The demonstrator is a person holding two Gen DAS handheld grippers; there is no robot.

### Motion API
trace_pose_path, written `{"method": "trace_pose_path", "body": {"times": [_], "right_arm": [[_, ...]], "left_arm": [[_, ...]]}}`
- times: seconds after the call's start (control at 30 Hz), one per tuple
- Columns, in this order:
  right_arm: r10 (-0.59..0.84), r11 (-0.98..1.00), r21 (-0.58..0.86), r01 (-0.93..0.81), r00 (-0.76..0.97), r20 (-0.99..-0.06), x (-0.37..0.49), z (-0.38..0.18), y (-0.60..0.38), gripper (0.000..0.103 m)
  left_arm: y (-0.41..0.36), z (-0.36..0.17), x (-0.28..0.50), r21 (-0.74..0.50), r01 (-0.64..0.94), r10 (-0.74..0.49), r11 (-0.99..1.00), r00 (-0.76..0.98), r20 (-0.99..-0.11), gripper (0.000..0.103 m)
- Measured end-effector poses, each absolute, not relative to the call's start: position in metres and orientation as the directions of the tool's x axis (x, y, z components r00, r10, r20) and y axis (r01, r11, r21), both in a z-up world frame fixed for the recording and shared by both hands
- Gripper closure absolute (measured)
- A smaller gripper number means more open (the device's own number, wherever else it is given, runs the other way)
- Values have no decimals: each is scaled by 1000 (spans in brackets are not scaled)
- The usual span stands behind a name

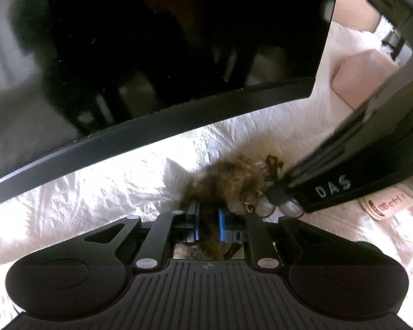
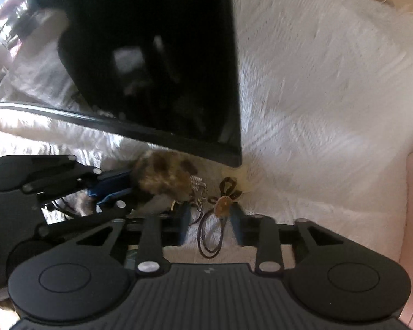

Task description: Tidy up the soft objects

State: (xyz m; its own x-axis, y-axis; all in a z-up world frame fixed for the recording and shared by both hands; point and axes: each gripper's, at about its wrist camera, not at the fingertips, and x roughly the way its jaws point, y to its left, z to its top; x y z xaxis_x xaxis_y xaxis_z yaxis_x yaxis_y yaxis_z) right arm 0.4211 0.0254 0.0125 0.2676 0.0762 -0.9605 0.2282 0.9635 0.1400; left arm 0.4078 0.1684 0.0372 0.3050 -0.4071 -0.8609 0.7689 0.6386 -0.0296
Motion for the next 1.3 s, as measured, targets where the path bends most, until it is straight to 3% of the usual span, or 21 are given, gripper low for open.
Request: {"method": "trace_pose_path", "body": {"times": [0.03, 0.17, 0.33, 0.77, 0.97, 1.1, 1.3], "right_arm": [[85, 964, 144, 223, 254, -963, 421, 10, 26, 91], [109, 964, 165, 207, 259, -960, 413, 12, 19, 98], [141, 961, 207, 184, 321, -937, 396, 39, 9, 100], [224, 942, 317, 112, 494, -840, 344, 126, -21, 100], [219, 948, 306, 85, 523, -824, 330, 135, -16, 100], [199, 951, 292, 98, 528, -826, 318, 130, -17, 100], [241, 937, 337, 90, 532, -812, 312, 118, -27, 100]], "left_arm": [[170, 37, 407, -30, 760, -406, 649, 312, -859, 88], [172, 40, 403, -9, 748, -398, 664, 343, -851, 91], [172, 52, 389, 11, 741, -399, 672, 375, -837, 95], [223, 137, 349, 83, 663, -407, 744, 548, -731, 96], [193, 127, 347, -28, 760, -487, 649, 386, -784, 93], [150, 110, 347, 117, 816, -380, 566, 384, -841, 88], [113, 75, 342, 346, 866, -274, 361, 453, -848, 88]]}}
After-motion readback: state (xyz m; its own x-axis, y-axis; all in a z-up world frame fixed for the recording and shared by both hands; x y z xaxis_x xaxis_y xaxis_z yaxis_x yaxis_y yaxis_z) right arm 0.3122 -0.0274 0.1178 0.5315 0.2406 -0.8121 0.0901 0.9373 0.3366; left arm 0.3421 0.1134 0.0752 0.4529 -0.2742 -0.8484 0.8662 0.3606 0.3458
